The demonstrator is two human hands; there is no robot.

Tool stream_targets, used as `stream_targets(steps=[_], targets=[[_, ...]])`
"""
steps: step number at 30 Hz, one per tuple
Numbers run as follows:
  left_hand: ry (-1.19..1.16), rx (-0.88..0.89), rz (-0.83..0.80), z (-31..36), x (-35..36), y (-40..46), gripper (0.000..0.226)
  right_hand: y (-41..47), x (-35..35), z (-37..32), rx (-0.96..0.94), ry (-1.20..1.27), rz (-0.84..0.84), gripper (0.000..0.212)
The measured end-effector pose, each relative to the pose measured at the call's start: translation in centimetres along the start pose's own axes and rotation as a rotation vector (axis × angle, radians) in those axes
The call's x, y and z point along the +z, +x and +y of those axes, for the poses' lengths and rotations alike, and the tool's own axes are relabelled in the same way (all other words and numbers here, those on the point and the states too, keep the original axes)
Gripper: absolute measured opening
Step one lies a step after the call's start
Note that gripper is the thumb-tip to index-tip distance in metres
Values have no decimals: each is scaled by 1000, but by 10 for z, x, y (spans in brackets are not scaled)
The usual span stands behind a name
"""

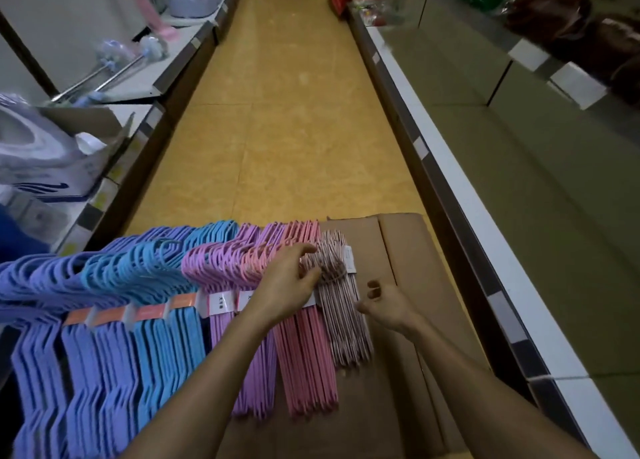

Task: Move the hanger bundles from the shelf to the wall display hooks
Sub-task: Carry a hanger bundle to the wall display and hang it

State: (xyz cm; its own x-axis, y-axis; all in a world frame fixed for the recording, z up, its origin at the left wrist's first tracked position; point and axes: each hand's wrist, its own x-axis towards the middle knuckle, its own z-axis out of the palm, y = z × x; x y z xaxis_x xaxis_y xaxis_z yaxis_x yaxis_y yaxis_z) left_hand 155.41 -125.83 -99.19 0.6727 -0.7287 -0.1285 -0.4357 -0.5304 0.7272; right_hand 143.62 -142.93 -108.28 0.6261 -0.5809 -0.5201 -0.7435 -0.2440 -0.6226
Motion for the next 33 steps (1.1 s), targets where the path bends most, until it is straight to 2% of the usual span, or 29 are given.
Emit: stream_targets(steps=[2, 5, 10, 16, 20, 22, 26, 29, 30, 33], targets=[[52, -35, -49, -6, 5, 9, 51, 8, 9, 2, 8, 66, -32, 50], [30, -66, -26, -11, 6, 17, 53, 18, 25, 6, 21, 136, -131, 33], [17, -56, -30, -18, 15, 20, 50, 32, 43, 8, 56, 217, -197, 52], [-8, -68, -16, -18, 18, 20, 48, 36, 44, 4, 81, 266, -213, 44], [-64, -80, 2, -15, 18, 18, 46, 33, 35, 3, 56, 338, -163, 45], [-91, -63, 19, -11, 17, 17, 46, 29, 29, 3, 17, 372, -58, 48], [-157, -53, 57, -1, 16, 17, 46, 19, 12, 1, 36, 383, 174, 59], [-200, -66, 70, 5, 17, 15, 45, 6, -7, -1, 23, 360, 212, 77], [-216, -78, 74, 6, 17, 14, 44, 0, -15, -3, -16, 374, 205, 73], [-289, -134, 79, 7, 15, 9, 43, -18, -41, -13, -155, 473, 148, 40]])
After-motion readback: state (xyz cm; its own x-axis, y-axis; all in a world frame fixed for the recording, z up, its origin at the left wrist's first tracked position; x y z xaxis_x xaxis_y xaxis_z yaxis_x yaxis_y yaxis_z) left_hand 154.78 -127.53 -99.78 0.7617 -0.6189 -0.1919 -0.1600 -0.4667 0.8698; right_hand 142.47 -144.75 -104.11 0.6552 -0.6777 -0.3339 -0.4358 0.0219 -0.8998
